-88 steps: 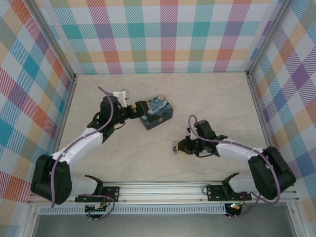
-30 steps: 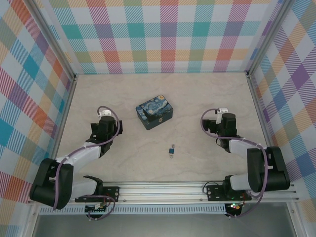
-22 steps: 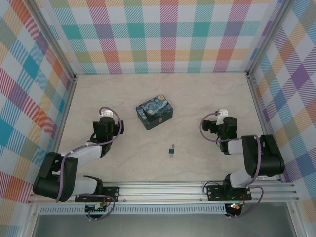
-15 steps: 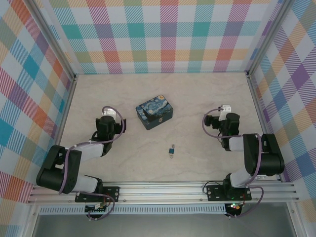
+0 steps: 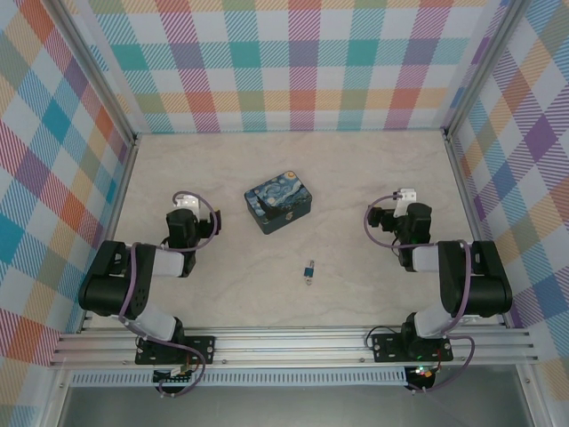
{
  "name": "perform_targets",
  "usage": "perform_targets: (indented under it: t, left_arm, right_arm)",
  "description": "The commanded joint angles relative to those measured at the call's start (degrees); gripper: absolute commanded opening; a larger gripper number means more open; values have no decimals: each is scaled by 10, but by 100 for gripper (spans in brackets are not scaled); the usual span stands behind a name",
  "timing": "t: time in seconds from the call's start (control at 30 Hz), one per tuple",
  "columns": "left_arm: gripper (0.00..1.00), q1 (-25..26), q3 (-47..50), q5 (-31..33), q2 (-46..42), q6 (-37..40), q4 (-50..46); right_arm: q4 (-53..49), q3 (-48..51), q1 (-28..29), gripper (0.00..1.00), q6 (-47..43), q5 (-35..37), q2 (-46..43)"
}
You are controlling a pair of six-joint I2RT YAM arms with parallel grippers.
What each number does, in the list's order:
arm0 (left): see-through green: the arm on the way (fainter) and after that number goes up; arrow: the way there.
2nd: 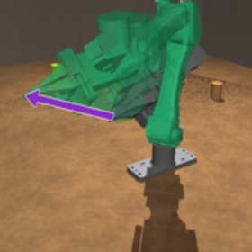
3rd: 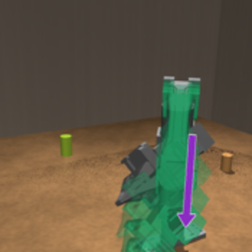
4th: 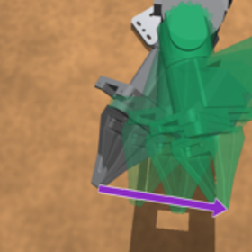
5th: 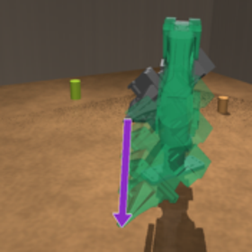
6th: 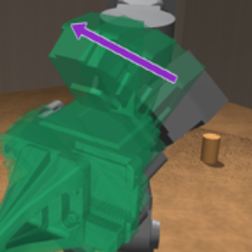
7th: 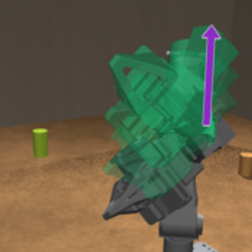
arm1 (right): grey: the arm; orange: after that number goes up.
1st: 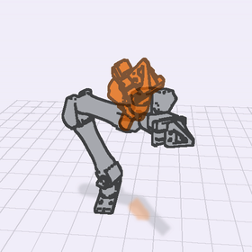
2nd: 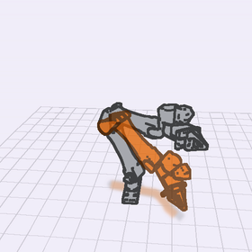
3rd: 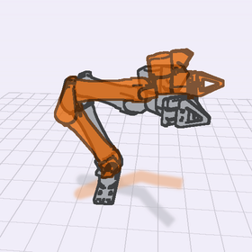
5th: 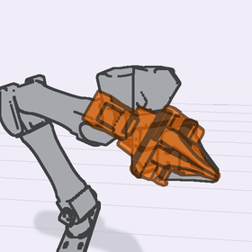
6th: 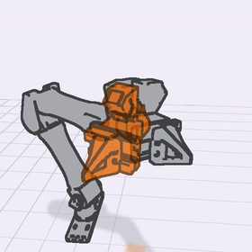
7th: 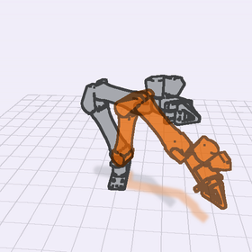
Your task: Unlock a padlock with a key
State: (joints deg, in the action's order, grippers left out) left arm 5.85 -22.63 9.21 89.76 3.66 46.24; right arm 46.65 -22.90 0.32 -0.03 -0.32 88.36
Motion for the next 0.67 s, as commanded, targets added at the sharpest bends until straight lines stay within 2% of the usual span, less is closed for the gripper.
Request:
perform_targets:
  t: [0.0,0.63]
  left_arm:
    - [100,-16,-9,-22,1,-24,15]
    - [100,-16,-8,-19,1,-24,16]
  right_arm:
    - [12,-6,-2,100,7,-10,-3]
    - [11,-7,-2,100,6,-10,-3]
